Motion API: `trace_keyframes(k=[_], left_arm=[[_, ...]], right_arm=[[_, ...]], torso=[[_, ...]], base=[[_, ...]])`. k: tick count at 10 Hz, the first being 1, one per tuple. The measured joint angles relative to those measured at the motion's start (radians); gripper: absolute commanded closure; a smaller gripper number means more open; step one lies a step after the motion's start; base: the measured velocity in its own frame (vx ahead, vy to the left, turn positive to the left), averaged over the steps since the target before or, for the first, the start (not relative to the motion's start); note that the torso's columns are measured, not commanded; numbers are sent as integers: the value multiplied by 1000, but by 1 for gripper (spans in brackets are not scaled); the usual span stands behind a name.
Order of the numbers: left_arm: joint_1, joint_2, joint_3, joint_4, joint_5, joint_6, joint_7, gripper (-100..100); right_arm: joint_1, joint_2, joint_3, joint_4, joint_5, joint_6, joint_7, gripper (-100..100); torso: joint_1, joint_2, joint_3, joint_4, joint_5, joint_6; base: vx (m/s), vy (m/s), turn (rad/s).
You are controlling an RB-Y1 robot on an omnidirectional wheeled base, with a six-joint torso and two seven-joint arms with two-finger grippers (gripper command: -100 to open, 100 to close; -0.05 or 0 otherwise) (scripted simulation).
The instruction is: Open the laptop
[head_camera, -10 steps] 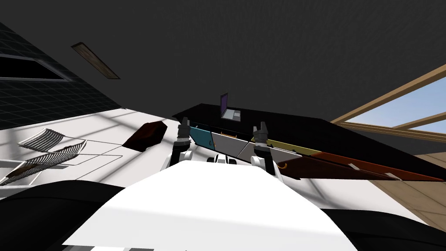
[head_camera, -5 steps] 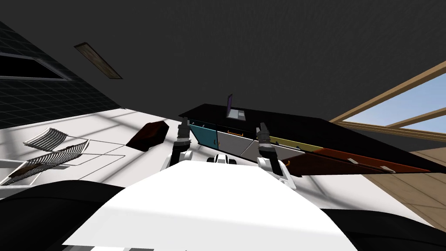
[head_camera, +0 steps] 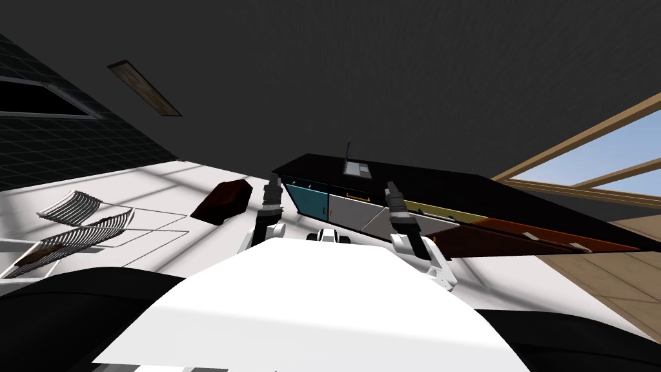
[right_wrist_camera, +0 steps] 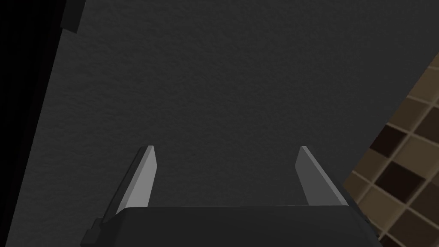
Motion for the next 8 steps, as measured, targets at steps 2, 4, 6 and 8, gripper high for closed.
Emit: trace_keyframes(k=[2, 4, 6, 8], left_arm=[[0, 0, 0, 0, 0, 0, 0, 0], [0, 0, 0, 0, 0, 0, 0, 0], [0, 0, 0, 0, 0, 0, 0, 0], [0, 0, 0, 0, 0, 0, 0, 0]], right_arm=[[-3, -54, -33, 11, 19, 18, 13, -100], [-4, -108, -62, 20, 29, 32, 19, -100], [1, -159, -93, 21, 44, 55, 31, -100], [0, -217, -122, 33, 65, 83, 49, -100]], torso=[[2, 0, 0, 0, 1, 0], [2, 2, 1, 0, 0, 0], [0, 0, 0, 0, 0, 0], [2, -1, -1, 0, 0, 0]], base=[[-4, 153, -14], [-16, 188, -7], [13, 141, 1], [17, 158, 6]])
